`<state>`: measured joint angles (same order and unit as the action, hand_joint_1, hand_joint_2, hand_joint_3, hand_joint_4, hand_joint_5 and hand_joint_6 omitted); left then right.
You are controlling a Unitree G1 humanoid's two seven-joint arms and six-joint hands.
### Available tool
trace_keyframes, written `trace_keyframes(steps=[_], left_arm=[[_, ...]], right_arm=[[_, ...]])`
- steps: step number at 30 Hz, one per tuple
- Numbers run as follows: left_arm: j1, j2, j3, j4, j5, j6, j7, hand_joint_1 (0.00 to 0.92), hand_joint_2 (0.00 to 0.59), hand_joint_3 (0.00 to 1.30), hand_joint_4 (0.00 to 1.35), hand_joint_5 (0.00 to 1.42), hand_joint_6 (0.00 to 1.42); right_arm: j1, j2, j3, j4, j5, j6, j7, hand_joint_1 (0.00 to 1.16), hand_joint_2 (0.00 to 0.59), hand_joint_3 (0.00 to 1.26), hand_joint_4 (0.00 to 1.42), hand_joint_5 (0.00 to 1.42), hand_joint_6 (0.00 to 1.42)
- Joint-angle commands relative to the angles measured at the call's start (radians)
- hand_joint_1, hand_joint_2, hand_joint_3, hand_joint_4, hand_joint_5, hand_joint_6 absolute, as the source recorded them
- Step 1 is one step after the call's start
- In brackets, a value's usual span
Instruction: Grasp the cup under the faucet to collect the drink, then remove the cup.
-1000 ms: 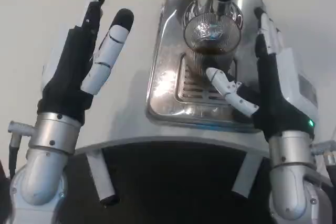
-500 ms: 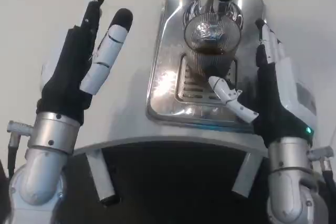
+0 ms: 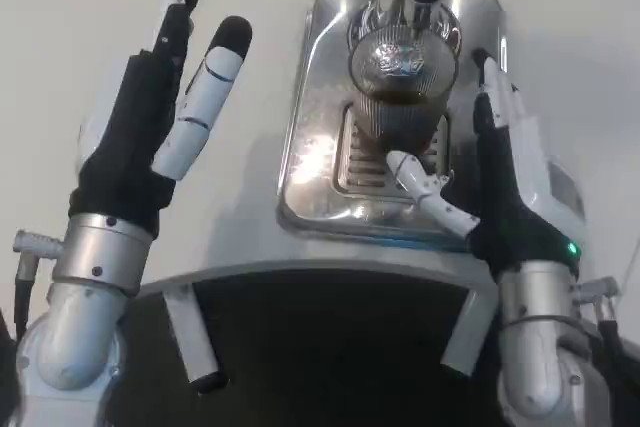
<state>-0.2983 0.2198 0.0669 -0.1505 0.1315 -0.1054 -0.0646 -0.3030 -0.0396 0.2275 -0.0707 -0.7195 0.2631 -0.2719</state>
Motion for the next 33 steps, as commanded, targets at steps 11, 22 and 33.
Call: trace_keyframes(steps=[11, 22, 33], left_arm=[[0.02, 0.009, 0.009, -0.024, -0.004, 0.014, -0.001, 0.0, 0.218, 0.0, 0.0, 0.0, 0.0], [0.022, 0.006, 0.014, -0.032, -0.01, 0.022, 0.002, 0.0, 0.221, 0.0, 0.0, 0.0, 0.0], [0.014, 0.003, 0.019, -0.022, -0.014, 0.024, 0.008, 0.0, 0.223, 0.0, 0.0, 0.0, 0.0]], right_arm=[[-0.066, 0.024, 0.017, 0.083, 0.033, -0.029, -0.039, 1.01, 0.224, 0.0, 0.0, 0.0, 0.19], [-0.084, 0.041, 0.023, 0.126, 0.046, -0.033, -0.061, 1.01, 0.233, 0.0, 0.0, 0.0, 0.19], [-0.125, 0.054, 0.03, 0.177, 0.054, -0.034, -0.073, 1.01, 0.241, 0.0, 0.0, 0.01, 0.2]])
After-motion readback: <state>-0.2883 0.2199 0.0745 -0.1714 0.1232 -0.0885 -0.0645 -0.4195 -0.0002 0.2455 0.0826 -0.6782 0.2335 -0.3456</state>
